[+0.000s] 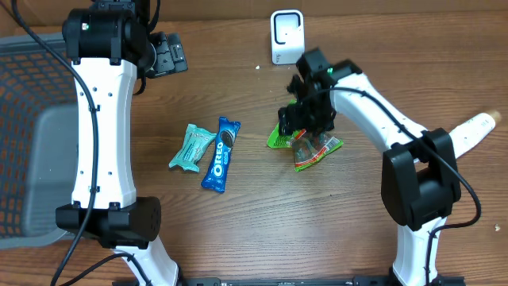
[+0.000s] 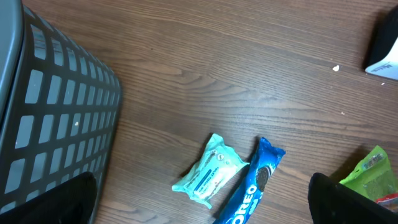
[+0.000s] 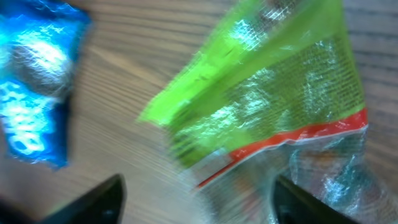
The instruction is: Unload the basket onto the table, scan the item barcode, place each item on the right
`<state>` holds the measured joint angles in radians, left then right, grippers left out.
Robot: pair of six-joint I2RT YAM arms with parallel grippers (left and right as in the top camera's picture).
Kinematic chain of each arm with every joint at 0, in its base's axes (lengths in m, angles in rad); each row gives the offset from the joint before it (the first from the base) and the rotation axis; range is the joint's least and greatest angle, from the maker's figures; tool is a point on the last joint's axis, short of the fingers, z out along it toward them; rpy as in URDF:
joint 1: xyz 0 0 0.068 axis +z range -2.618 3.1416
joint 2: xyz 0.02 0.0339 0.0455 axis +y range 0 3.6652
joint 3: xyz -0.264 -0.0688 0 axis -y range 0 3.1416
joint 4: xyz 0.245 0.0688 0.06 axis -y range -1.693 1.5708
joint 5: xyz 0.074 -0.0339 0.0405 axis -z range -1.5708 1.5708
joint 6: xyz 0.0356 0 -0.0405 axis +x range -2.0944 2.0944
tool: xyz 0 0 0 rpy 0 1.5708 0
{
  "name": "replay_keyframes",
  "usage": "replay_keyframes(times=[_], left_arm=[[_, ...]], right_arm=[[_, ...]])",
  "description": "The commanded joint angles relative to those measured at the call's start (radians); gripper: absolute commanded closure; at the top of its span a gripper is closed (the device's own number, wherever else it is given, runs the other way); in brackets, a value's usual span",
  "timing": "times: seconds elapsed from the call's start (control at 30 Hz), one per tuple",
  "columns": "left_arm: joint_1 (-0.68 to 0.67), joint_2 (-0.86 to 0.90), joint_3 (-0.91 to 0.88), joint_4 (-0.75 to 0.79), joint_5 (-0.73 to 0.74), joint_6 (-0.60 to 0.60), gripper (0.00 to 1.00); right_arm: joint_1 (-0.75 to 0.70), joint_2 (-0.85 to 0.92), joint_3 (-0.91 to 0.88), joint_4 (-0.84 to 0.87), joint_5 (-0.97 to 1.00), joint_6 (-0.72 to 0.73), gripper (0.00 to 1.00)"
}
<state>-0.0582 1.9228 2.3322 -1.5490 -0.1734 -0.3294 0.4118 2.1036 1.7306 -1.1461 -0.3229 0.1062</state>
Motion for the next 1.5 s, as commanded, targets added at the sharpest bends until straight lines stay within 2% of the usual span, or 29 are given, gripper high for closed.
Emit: replay_keyframes(times=[0.0,0.1,0.2,0.33,0.5,0.6,0.73,0.9,1.03,1.13,1.23,1.3,1.4,1.43,1.47], left_arm=[[0.001,0.001,-0.002,0.002,-0.013,0.016,0.01],[0.0,0.001,-0.002,0.002,-0.013,0.016,0.0],[0.0,0.001,-0.002,0.002,-0.013,0.016,0.0],[0.0,0.001,-0.002,0.002,-0.013,0.016,0.0],[0.0,0.001,-0.002,0.002,-0.013,0.016,0.0],[0.0,0.001,-0.002,0.002,-0.013,0.016,0.0],[0.0,0.001,-0.002,0.002,-0.013,0.016,0.0],[0.0,0.001,-0.002,0.002,-0.013,0.016,0.0],[0.0,0.001,-0.002,0.002,-0.013,0.016,0.0],[0.0,0.001,-0.002,0.002,-0.013,0.016,0.0],[0.0,0.001,-0.002,0.002,-0.013,0.016,0.01],[0.0,0.001,-0.002,0.002,-0.013,0.016,0.0],[0.0,0.001,-0.002,0.002,-0.013,0.016,0.0],[0.0,0.001,-0.002,0.002,-0.013,0.016,0.0],[0.0,0.001,-0.002,0.002,-0.013,0.016,0.0]], right_arm=[[0.016,-0.016,0.088,-0.045,-0.128,0.043,0.38],[0.043,-0.014,0.051,-0.045,-0.147,0.09,0.51],[0.086,-0.014,-0.018,-0.006,-0.142,0.104,0.57],[0.121,-0.014,-0.104,0.041,-0.106,0.103,0.59],[0.131,-0.014,-0.174,-0.001,0.043,0.095,0.59],[0.122,-0.014,-0.177,-0.052,0.216,0.095,0.59],[0.096,-0.014,-0.177,-0.087,0.57,0.101,0.58],[0.047,-0.014,-0.177,0.002,0.792,0.089,0.57],[0.0,-0.014,-0.177,0.108,0.811,-0.011,0.56],[-0.031,-0.014,-0.157,0.165,0.824,-0.029,0.56],[-0.055,-0.022,-0.086,0.13,0.774,0.003,0.53],[-0.068,-0.037,-0.032,0.097,0.659,0.006,0.51],[-0.086,-0.063,0.054,0.079,0.336,0.025,0.51],[-0.088,-0.068,0.07,0.106,0.212,0.077,0.58],[-0.088,-0.068,0.069,0.131,0.171,0.119,0.69]])
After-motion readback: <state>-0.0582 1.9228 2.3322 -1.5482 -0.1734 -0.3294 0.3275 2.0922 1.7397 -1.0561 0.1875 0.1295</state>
